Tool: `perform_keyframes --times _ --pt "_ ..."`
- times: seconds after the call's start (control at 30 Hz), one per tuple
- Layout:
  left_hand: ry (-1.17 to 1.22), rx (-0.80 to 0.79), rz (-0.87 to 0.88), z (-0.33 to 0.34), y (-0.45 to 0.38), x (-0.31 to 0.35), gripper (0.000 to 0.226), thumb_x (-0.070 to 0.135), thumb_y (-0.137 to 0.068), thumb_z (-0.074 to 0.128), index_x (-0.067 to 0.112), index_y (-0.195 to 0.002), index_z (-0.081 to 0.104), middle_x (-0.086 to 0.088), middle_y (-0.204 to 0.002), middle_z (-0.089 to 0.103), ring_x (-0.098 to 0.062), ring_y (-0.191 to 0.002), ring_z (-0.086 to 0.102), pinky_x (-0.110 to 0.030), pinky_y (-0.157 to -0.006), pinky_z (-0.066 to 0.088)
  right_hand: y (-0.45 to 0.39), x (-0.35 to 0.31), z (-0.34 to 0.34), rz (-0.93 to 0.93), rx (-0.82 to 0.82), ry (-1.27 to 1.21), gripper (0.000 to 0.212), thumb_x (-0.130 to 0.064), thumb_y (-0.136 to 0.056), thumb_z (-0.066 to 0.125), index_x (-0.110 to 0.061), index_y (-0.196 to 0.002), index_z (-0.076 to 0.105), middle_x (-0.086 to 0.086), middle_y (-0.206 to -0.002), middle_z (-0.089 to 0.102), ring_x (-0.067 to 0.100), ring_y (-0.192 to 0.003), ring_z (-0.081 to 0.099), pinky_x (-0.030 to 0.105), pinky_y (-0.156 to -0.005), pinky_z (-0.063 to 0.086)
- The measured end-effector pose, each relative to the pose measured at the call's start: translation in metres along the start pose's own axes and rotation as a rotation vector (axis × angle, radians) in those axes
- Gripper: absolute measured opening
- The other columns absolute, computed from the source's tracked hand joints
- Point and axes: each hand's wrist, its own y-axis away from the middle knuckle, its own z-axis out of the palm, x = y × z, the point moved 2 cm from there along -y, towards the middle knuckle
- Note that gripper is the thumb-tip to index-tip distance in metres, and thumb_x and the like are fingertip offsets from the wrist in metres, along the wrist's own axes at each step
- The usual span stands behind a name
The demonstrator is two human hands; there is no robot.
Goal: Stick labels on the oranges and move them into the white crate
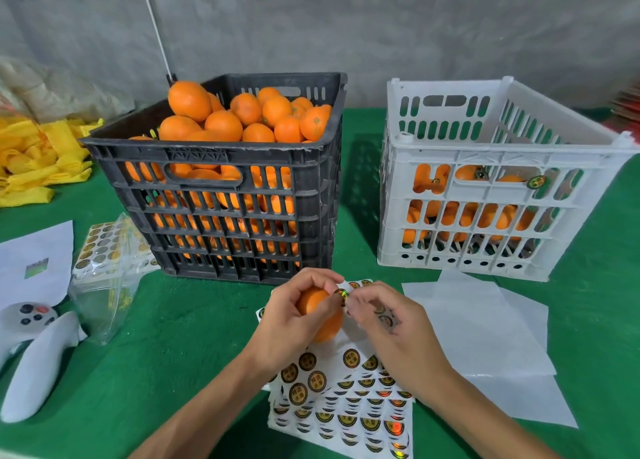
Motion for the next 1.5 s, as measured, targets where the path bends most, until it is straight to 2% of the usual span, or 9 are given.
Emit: perform_keyframes --times 0.23,0.57,0.73,0.9,1.07,1.23,1.3,1.4,1.5 --pt "0.004 -0.011 0.03 0.008 0.005 -0.002 0.018 0.025 -0.103 0.056 0.016 -0.109 0.071 0.003 -0.123 0.068 -0.022 -0.114 0.065 -0.025 -0.093 0.051 -0.002 0.0 0.003 0.216 0.004 -0.348 0.026 -0.032 -0.1 0.064 -0.018 -0.079 0.07 0.004 -0.07 0.06 0.013 -0.068 0.055 0.023 -0.067 0.047" --pt "-0.097 0.047 0.091 0.018 0.008 -0.01 0.043 0.044 -0.104 0.049 0.037 -0.145 0.038 0.012 -0.13 0.061 -0.019 -0.121 0.059 -0.018 -0.095 0.049 -0.003 -0.004 -0.004 0.29 -0.027 -0.447 0.045 -0.044 -0.089 0.062 -0.005 -0.069 0.057 0.008 -0.062 0.046 0.019 -0.065 0.044 0.023 -0.068 0.042" --pt "-0.084 0.16 0.2 0.013 0.005 -0.006 0.04 0.047 -0.107 0.045 0.033 -0.145 0.043 0.005 -0.125 0.063 -0.027 -0.114 0.06 -0.021 -0.094 0.049 -0.002 -0.007 0.0 0.271 -0.09 -0.244 0.046 -0.065 -0.081 0.067 -0.02 -0.082 0.071 0.01 -0.074 0.054 0.016 -0.071 0.049 0.034 -0.073 0.043" --pt "-0.041 0.22 0.211 0.014 0.007 -0.007 0.032 0.03 -0.109 0.046 0.028 -0.14 0.049 0.001 -0.121 0.063 -0.027 -0.11 0.062 -0.025 -0.094 0.051 -0.002 -0.001 -0.012 0.251 0.005 0.168 0.062 -0.093 -0.071 0.054 -0.045 -0.11 0.051 -0.011 -0.091 0.059 0.007 -0.079 0.059 0.033 -0.075 0.052" --pt "0.013 0.287 0.219 0.025 0.0 0.002 0.026 0.028 -0.109 0.045 0.029 -0.134 0.054 -0.001 -0.118 0.064 -0.028 -0.103 0.062 -0.031 -0.09 0.054 0.004 -0.013 -0.005 -0.377 0.195 0.497 0.027 -0.044 -0.103 0.055 -0.026 -0.119 0.067 -0.016 -0.119 0.061 0.005 -0.108 0.058 0.034 -0.088 0.05" --pt "0.187 0.298 0.115 0.034 -0.015 0.036 0.021 0.036 -0.108 0.05 0.036 -0.124 0.064 0.003 -0.126 0.066 -0.022 -0.113 0.066 -0.034 -0.091 0.058 0.001 -0.025 0.005 -0.415 0.239 0.675 0.083 -0.065 -0.091 0.055 -0.012 -0.154 0.041 -0.001 -0.158 0.044 0.014 -0.138 0.049 0.03 -0.107 0.046" --pt "0.205 0.159 0.133 0.037 -0.033 0.063 0.024 0.04 -0.104 0.052 0.041 -0.126 0.063 0.005 -0.138 0.062 -0.019 -0.127 0.062 -0.036 -0.099 0.056 -0.013 -0.035 -0.012 -0.529 0.346 0.735 0.08 -0.063 -0.096 0.052 -0.008 -0.152 0.039 0.008 -0.155 0.048 0.022 -0.134 0.054 0.033 -0.106 0.048" --pt "0.052 -0.064 0.211 0.037 -0.073 0.11 0.03 0.045 -0.107 0.046 0.045 -0.136 0.051 0.022 -0.138 0.057 -0.002 -0.128 0.057 -0.017 -0.096 0.053 -0.052 -0.058 -0.053 -0.603 0.498 0.83 0.069 -0.05 -0.103 0.054 -0.002 -0.15 0.039 0.017 -0.151 0.05 0.028 -0.133 0.054 0.035 -0.111 0.043" --pt "-0.262 -0.023 0.385 0.026 -0.114 0.143 0.039 0.04 -0.108 0.048 0.029 -0.145 0.046 0.011 -0.141 0.053 -0.002 -0.134 0.051 -0.025 -0.11 0.047 -0.096 -0.075 -0.093 -0.496 0.588 0.883 0.069 -0.029 -0.097 0.067 -0.001 -0.153 0.039 0.02 -0.16 0.036 0.037 -0.137 0.049 0.047 -0.105 0.05"
